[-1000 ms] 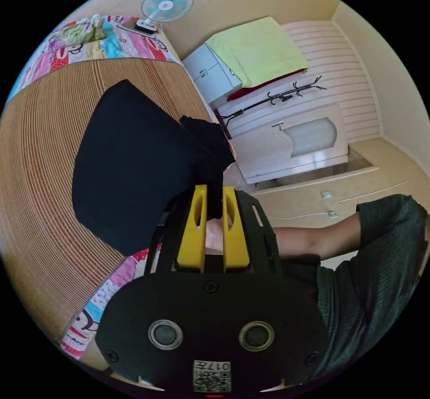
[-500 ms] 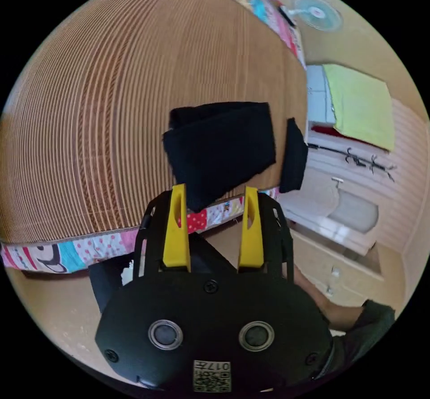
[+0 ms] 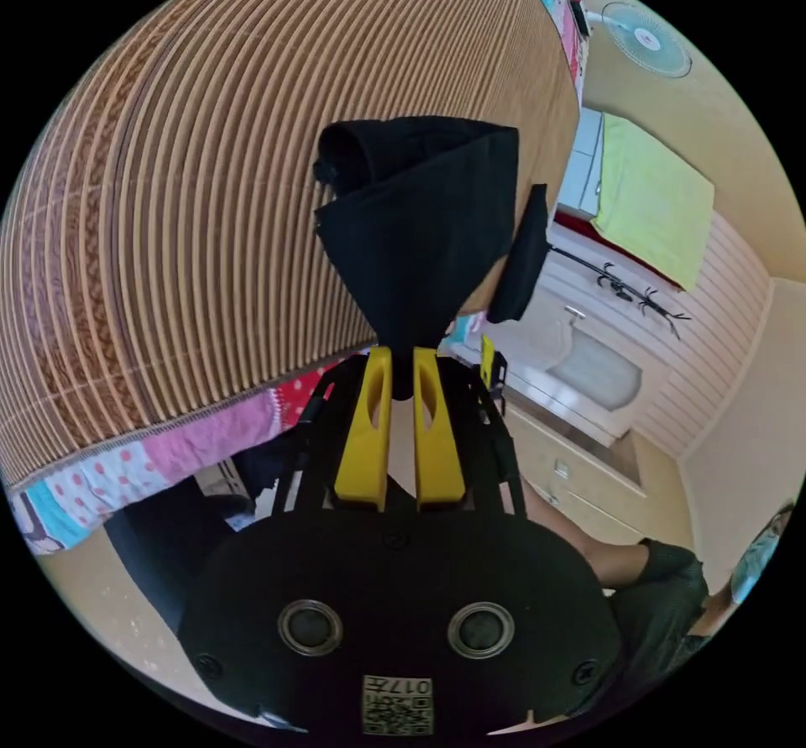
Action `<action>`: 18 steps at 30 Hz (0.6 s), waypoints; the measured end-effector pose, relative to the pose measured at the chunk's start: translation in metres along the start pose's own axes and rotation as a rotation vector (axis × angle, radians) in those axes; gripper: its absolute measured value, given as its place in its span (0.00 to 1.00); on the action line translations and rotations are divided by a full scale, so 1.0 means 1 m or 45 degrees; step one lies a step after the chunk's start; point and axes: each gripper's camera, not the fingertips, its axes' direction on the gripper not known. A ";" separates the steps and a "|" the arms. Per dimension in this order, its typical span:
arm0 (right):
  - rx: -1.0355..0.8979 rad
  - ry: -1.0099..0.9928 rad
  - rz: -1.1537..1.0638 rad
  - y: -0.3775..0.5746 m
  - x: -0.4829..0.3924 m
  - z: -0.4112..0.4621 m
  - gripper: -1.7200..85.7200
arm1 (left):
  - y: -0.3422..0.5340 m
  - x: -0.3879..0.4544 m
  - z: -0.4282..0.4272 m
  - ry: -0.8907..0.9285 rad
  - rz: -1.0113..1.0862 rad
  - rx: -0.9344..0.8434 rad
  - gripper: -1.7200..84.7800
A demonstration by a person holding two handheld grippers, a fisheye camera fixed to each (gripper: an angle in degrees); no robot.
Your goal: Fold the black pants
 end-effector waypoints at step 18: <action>-0.660 -0.282 -0.263 -0.005 -0.048 0.187 0.09 | 0.195 0.029 -0.224 -0.097 0.250 0.318 0.07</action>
